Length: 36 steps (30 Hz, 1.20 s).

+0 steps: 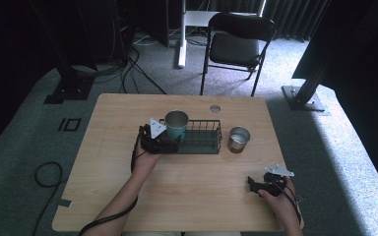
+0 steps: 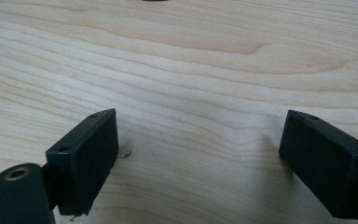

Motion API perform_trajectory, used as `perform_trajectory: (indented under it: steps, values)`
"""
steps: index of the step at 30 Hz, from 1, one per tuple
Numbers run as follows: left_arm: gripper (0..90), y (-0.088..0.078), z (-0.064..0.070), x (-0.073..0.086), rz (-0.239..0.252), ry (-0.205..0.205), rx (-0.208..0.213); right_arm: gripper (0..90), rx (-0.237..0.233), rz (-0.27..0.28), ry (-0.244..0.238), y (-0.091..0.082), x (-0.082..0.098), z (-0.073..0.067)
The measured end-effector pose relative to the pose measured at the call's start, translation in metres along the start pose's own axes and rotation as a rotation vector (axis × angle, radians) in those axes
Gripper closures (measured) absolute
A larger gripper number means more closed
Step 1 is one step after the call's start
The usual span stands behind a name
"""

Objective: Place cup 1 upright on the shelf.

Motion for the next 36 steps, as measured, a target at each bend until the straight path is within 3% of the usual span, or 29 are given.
perform_trajectory:
  steps: [9,10,19,36]
  values:
    - [1.4,-0.008,-0.006,0.007,0.004,0.005,0.002,11.4,0.000,0.000,0.001,0.000,0.000,0.000]
    - [1.4,-0.012,-0.007,0.009,0.006,0.021,0.000,11.4,0.000,0.000,0.001,0.000,0.000,0.000]
    - [1.5,-0.031,-0.015,0.017,0.029,0.018,-0.006,11.4,0.000,0.000,0.001,0.000,0.000,0.000]
    - [1.4,-0.045,-0.034,0.056,-0.038,-0.010,-0.025,11.4,0.000,0.000,0.001,0.000,0.000,0.000]
Point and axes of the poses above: each handheld gripper's, and its own axes: y roughly forward along the jaws, x roughly out of its underside, z roughly to its right, the point moved 7 cm from there along y, roughly forward along the jaws, and after that the axes turned 1 degree about z, right-handed, at the moved point
